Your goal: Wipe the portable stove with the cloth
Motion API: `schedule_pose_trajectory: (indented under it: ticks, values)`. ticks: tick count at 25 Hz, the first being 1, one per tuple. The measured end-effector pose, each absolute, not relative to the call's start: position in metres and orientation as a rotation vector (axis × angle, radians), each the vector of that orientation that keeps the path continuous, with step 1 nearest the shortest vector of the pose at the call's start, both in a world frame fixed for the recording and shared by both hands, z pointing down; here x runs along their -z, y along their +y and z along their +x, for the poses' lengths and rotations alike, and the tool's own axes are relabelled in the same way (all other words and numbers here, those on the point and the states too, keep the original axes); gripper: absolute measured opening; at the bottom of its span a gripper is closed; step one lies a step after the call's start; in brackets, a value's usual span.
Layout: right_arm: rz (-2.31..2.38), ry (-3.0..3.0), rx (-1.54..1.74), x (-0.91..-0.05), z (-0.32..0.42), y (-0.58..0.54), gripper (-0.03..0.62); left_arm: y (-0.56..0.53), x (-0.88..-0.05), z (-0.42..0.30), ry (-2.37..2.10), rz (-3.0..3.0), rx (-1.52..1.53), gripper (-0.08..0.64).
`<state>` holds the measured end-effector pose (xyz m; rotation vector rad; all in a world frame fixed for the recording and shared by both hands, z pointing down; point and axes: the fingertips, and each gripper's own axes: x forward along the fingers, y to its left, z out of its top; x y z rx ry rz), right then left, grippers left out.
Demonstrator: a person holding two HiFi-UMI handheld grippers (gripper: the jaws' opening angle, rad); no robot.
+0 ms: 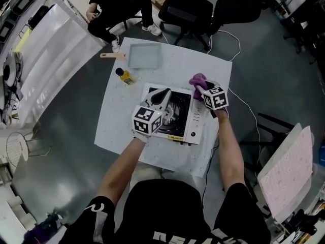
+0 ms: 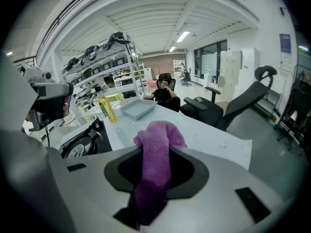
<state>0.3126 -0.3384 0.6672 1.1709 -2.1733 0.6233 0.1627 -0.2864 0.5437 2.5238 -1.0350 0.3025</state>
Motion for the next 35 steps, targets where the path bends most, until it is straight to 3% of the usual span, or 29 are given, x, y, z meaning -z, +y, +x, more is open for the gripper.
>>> schedule_pose_trajectory:
  ticks: [9, 17, 35]
  values:
    - [1.308, -2.118, -0.635, -0.636, 0.365, -0.305, 0.112, -0.281, -0.509, 0.161, -1.031, 2.573, -0.29, 0.006]
    - [1.416, -2.151, -0.561, -0.568, 0.357, -0.256, 0.112, -0.254, -0.49, 0.15, -0.954, 2.61, -0.267, 0.006]
    - [1.544, -2.275, -0.412, -0.465, 0.175, -0.086, 0.112, -0.112, -0.448, -0.002, -0.939, 2.659, -0.22, 0.006]
